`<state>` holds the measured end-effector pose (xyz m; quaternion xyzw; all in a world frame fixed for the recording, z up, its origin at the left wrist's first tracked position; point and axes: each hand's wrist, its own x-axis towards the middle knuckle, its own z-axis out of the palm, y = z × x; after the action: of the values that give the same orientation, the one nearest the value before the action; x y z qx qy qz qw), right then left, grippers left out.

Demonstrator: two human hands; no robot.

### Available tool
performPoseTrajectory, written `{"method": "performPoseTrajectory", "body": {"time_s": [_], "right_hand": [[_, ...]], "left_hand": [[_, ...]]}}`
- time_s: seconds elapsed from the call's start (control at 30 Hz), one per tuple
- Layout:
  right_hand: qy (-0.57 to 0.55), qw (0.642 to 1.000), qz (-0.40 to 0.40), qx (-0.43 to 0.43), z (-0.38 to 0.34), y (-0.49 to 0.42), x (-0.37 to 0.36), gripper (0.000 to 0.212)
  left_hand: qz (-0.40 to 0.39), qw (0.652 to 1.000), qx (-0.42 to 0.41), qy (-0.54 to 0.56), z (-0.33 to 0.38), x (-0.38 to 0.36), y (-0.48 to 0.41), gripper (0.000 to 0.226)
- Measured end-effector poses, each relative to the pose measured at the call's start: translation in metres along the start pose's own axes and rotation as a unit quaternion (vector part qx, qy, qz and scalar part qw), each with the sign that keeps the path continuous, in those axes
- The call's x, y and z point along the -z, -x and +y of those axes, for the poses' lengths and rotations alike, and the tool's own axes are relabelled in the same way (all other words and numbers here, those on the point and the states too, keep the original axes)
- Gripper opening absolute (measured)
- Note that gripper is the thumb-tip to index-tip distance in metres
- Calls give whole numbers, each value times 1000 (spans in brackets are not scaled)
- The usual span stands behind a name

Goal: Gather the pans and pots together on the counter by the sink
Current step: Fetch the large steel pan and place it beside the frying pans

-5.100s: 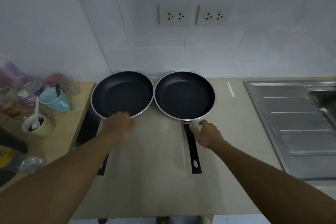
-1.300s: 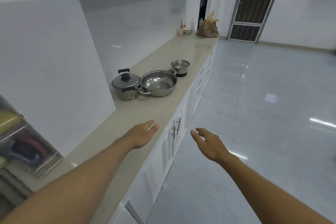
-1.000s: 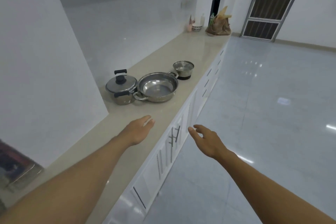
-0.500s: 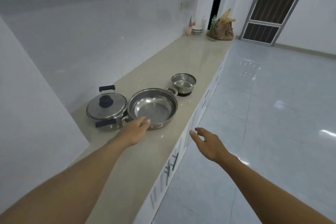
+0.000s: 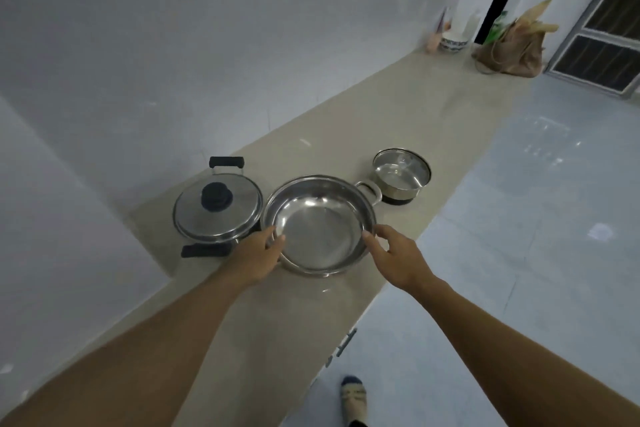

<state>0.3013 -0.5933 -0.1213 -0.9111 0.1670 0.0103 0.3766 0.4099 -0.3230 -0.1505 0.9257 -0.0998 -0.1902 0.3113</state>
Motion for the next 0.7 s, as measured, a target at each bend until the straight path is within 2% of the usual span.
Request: {"method": "performPoseTrajectory", "body": {"time_s": [0.1, 0.23, 0.3, 0.4, 0.53, 0.7], "right_hand": [[12, 999, -13, 41, 3, -47, 0, 49], [32, 994, -51, 95, 6, -113, 1, 40], [66, 987, -54, 136, 10, -145, -2, 39], [154, 971, -58, 173, 18, -186, -8, 41], [244, 949, -98, 173, 26, -220, -17, 52], [307, 930, -102, 174, 33, -230, -23, 54]], "left_hand": [[26, 1000, 15, -1, 1, -7, -10, 41], [113, 993, 9, -40, 2, -18, -19, 31], [149, 987, 17, -65, 5, -25, -24, 36], [143, 981, 52, -118, 8, -40, -23, 53], [165, 973, 83, -138, 10, -53, -25, 64], [161, 973, 113, -120, 17, -56, -29, 72]]}}
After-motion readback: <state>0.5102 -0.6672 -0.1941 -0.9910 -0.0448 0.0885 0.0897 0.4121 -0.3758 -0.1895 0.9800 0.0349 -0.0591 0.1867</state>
